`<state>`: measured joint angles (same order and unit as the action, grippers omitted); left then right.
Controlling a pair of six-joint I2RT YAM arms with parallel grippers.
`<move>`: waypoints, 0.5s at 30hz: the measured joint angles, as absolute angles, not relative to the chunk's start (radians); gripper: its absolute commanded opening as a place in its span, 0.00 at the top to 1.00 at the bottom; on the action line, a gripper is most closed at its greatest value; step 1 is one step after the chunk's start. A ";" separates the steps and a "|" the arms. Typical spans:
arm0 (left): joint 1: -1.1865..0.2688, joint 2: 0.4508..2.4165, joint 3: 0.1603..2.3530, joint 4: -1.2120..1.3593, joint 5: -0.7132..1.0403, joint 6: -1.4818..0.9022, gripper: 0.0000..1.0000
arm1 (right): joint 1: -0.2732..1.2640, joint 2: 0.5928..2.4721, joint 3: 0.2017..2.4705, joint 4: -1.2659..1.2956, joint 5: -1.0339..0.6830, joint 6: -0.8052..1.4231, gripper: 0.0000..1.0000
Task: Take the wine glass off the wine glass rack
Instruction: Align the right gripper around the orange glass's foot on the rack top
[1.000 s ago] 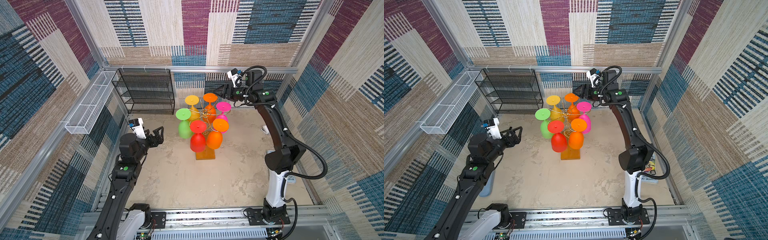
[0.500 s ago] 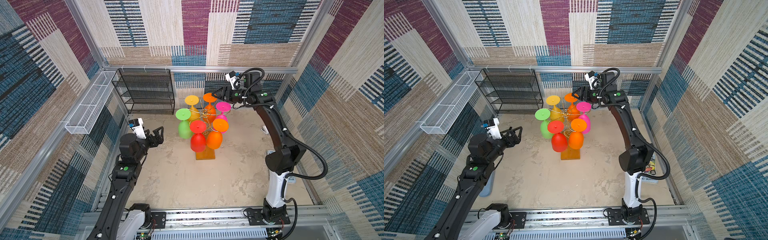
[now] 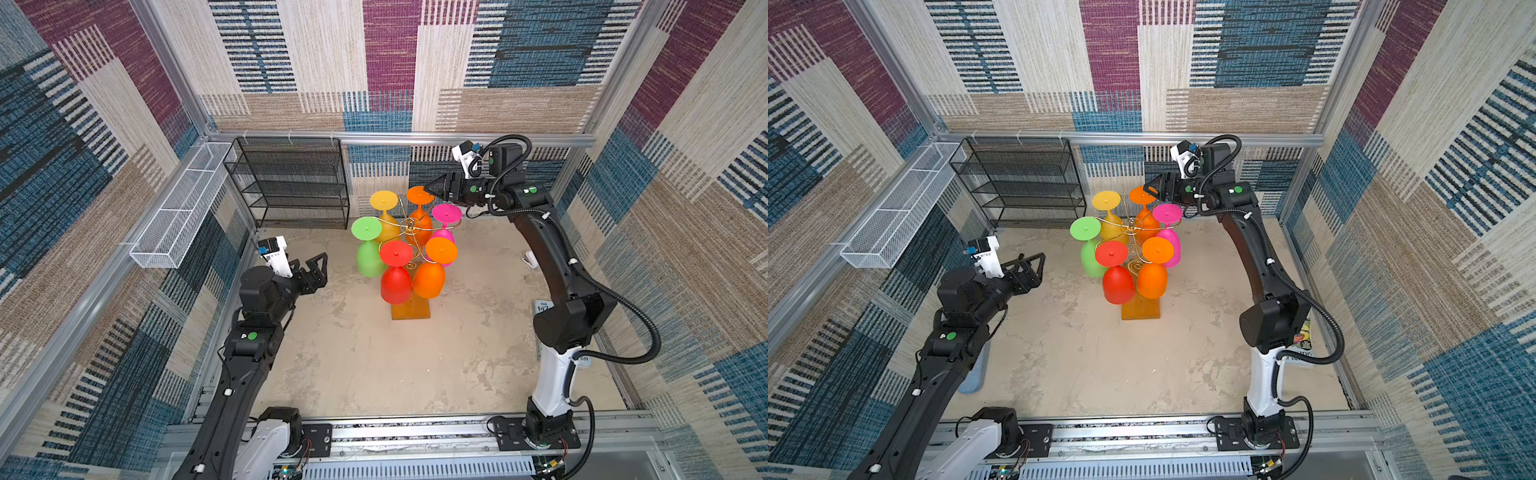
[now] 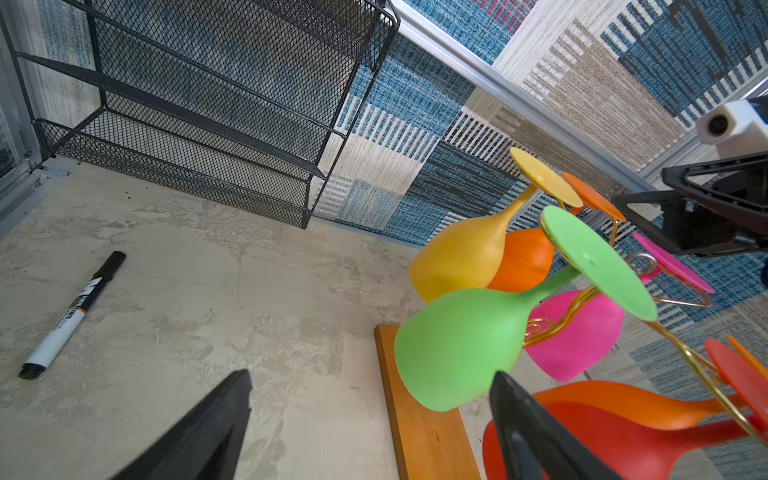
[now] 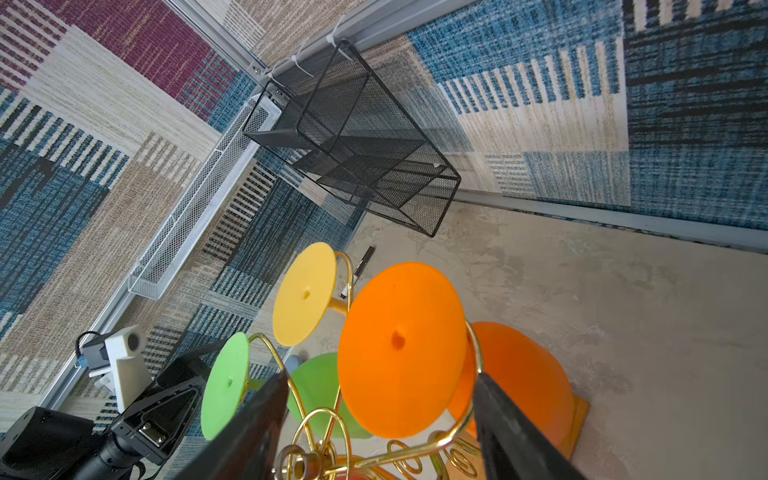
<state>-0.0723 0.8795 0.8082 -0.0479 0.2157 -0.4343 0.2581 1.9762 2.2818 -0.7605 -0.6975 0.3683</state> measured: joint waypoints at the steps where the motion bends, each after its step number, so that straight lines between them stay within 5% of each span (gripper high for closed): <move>1: -0.072 0.880 0.808 -0.048 0.216 -0.435 0.08 | 0.258 1.977 2.282 -0.759 -0.700 0.370 0.29; 15: -0.072 0.876 0.799 -0.040 0.215 -0.438 0.08 | 0.258 1.993 2.285 -0.756 -0.725 0.386 0.32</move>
<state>-0.0723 0.8764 0.7990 -0.0399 0.2153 -0.4377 0.2584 1.9930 2.2852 -0.7563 -0.7254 0.3859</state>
